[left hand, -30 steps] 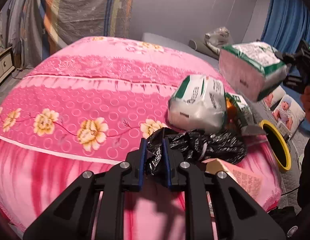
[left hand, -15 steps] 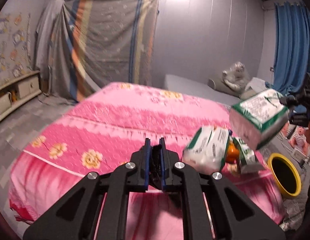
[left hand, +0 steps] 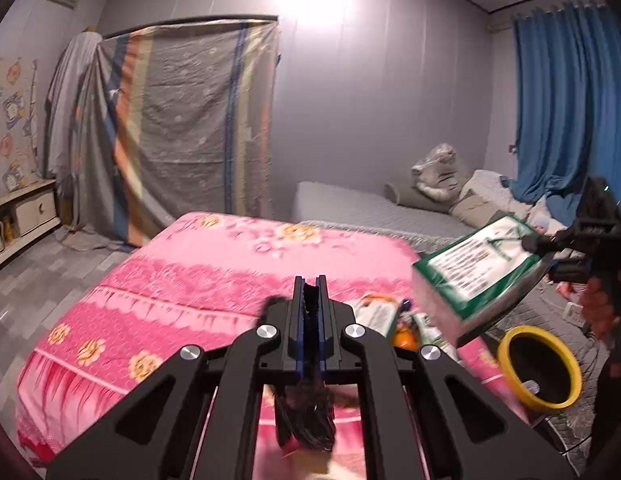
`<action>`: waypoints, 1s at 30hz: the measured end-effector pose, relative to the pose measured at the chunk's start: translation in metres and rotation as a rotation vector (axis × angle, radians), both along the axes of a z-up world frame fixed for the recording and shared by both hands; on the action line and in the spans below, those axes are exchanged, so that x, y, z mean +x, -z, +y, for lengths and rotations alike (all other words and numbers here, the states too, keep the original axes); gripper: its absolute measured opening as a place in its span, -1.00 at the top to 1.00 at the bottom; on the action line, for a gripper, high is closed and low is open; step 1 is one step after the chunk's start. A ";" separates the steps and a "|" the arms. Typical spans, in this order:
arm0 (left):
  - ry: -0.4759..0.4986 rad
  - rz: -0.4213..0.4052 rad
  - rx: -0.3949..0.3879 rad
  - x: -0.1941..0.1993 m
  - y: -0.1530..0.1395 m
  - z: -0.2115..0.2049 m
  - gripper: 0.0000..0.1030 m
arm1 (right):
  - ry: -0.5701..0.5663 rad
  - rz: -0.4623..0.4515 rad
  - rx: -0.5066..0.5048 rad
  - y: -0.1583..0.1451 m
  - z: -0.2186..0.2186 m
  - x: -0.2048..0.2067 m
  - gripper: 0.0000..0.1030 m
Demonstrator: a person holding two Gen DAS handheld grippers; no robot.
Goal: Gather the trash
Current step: 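Carry tissue pack and black bag over the yellow bin and open both tools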
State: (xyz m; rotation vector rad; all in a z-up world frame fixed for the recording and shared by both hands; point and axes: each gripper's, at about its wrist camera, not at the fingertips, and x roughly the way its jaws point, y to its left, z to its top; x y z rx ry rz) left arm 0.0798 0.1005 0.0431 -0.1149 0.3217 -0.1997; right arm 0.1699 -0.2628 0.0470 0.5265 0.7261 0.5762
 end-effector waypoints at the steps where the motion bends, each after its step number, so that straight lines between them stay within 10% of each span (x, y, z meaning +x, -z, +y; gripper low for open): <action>1: 0.015 -0.013 0.002 0.000 -0.005 -0.006 0.92 | 0.007 -0.002 0.005 0.000 -0.005 -0.002 0.25; 30: 0.399 0.011 0.083 0.027 -0.032 -0.187 0.93 | 0.318 -0.010 0.045 0.019 -0.142 -0.058 0.25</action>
